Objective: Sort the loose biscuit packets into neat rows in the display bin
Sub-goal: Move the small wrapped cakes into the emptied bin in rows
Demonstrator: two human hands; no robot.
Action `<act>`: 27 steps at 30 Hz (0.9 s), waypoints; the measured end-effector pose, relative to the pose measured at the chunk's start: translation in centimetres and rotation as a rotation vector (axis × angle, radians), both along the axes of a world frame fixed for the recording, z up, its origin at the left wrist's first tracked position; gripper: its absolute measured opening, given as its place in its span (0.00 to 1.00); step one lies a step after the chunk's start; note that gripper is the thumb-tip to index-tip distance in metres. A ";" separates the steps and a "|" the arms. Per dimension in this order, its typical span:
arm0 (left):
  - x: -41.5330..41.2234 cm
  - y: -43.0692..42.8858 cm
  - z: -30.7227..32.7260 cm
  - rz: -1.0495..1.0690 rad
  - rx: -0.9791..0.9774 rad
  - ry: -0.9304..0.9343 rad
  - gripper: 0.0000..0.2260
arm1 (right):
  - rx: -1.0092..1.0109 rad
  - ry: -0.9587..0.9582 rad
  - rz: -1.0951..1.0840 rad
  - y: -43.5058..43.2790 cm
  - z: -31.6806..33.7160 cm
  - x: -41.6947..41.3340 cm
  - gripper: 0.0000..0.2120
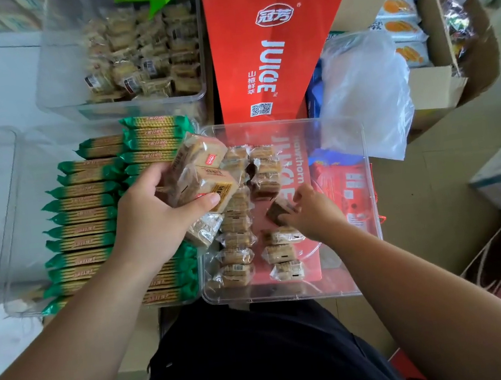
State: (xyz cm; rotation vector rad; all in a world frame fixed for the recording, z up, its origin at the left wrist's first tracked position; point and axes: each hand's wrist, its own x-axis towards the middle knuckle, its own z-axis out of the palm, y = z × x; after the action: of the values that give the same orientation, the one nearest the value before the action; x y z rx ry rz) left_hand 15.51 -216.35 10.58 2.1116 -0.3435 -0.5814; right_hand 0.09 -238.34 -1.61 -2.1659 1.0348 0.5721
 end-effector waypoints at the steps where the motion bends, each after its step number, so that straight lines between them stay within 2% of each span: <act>1: 0.0 0.0 0.0 0.000 0.002 -0.001 0.22 | -0.003 0.018 -0.011 -0.1 -0.3 0.3 0.22; 6: 0.0 0.2 -0.1 -0.011 0.008 -0.013 0.22 | -0.101 -0.008 0.065 -0.2 -0.8 1.3 0.13; 12: 0.0 0.4 -0.1 0.001 -0.011 -0.005 0.25 | 0.053 -0.135 0.029 -1.1 0.1 1.0 0.15; 16: 0.1 0.6 0.0 0.005 -0.007 -0.009 0.26 | 0.009 -0.161 0.045 -0.1 0.1 1.6 0.19; 27: 0.1 0.9 0.0 -0.002 -0.010 -0.010 0.26 | -0.090 -0.119 0.068 -0.2 0.3 0.6 0.17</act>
State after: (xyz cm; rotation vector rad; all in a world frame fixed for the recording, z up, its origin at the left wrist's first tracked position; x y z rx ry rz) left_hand 15.62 -215.46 10.53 2.1056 -0.3539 -0.5690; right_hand 0.72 -238.59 -1.30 -2.2919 0.9422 0.4289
